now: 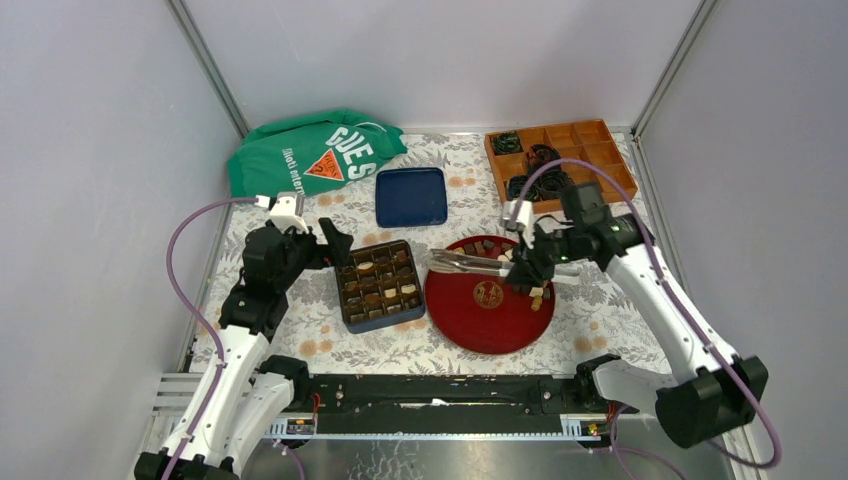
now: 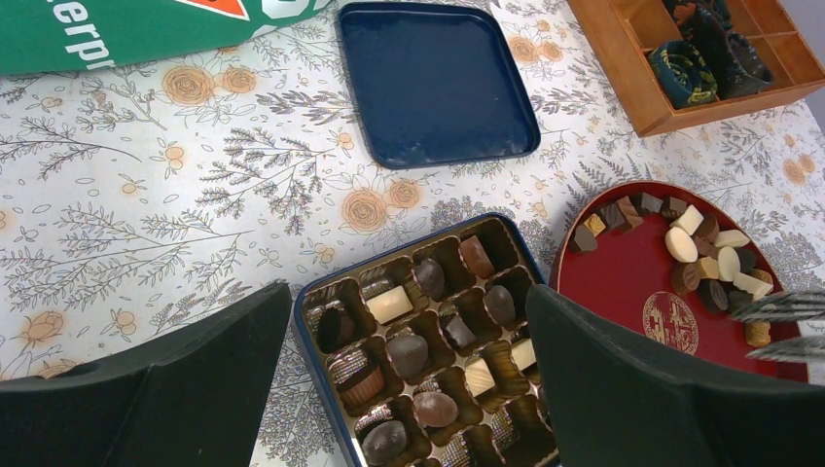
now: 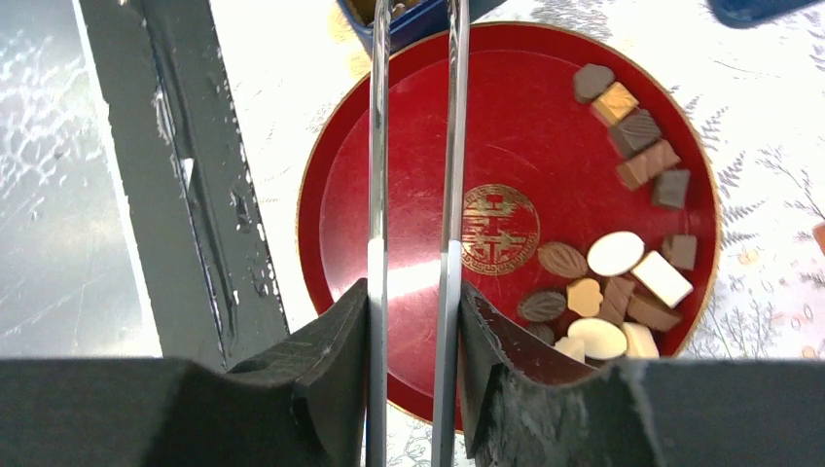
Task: Pack the chocolate
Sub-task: Place the fake chocolate in the packing box, then adjust the fake chocolate on the plate.
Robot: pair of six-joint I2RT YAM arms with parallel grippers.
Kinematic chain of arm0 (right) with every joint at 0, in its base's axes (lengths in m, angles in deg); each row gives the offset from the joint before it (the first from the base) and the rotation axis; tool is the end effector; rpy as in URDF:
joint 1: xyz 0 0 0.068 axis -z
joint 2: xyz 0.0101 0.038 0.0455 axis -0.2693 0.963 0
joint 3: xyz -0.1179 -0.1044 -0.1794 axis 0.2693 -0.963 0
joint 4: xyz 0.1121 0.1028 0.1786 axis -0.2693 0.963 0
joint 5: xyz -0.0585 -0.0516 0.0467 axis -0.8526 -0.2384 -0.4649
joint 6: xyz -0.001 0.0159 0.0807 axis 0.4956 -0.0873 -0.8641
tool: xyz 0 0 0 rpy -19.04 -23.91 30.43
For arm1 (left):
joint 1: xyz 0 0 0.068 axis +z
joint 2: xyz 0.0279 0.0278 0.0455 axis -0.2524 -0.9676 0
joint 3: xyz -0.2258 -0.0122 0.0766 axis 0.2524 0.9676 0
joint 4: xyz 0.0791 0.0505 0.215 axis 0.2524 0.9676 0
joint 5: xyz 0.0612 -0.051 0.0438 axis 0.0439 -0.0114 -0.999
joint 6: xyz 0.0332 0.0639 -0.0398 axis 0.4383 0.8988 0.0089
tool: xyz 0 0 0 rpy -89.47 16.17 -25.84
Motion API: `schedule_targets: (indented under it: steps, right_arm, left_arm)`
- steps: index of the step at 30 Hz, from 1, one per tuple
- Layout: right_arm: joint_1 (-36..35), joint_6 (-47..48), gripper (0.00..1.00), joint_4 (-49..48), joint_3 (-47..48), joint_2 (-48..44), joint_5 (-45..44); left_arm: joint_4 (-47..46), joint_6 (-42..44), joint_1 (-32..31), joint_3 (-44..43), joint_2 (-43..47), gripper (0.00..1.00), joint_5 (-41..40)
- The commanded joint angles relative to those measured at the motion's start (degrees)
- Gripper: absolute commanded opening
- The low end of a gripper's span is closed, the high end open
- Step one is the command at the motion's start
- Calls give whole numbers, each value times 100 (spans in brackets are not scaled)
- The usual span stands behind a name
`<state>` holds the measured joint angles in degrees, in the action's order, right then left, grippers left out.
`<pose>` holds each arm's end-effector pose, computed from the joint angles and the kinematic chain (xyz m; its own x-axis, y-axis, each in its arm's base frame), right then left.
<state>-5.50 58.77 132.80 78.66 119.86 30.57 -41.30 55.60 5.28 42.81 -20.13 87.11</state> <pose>0.1920 0.1266 0.2657 -0.1139 -0.5964 -0.7946 -0.9848 0.1735 0.0109 0.1971 -0.0431 0.2533 -0.3905 -0.2066 -0.8971 0.2002 0.9321 -0.3018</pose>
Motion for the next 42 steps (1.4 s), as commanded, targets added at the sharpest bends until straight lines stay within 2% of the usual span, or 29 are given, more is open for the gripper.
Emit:
schedule_targets:
  steps: [1, 4, 9, 42]
  right_arm:
    - [761, -207, 39, -557, -456, -764, 1003]
    - [1153, -337, 39, -787, -755, -1062, 1238]
    - [1348, -404, 39, -866, -909, -1195, 1330]
    - [1576, -539, 40, -1067, -1184, -1362, 1036]
  left_arm:
    - [-34, 85, 3, -200, -14, 99, -68]
    - [-34, 83, 3, -198, -40, 99, -41]
    - [-31, 83, 3, -202, -31, 99, -34]
    - [-31, 74, 3, -201, 40, 99, -38]
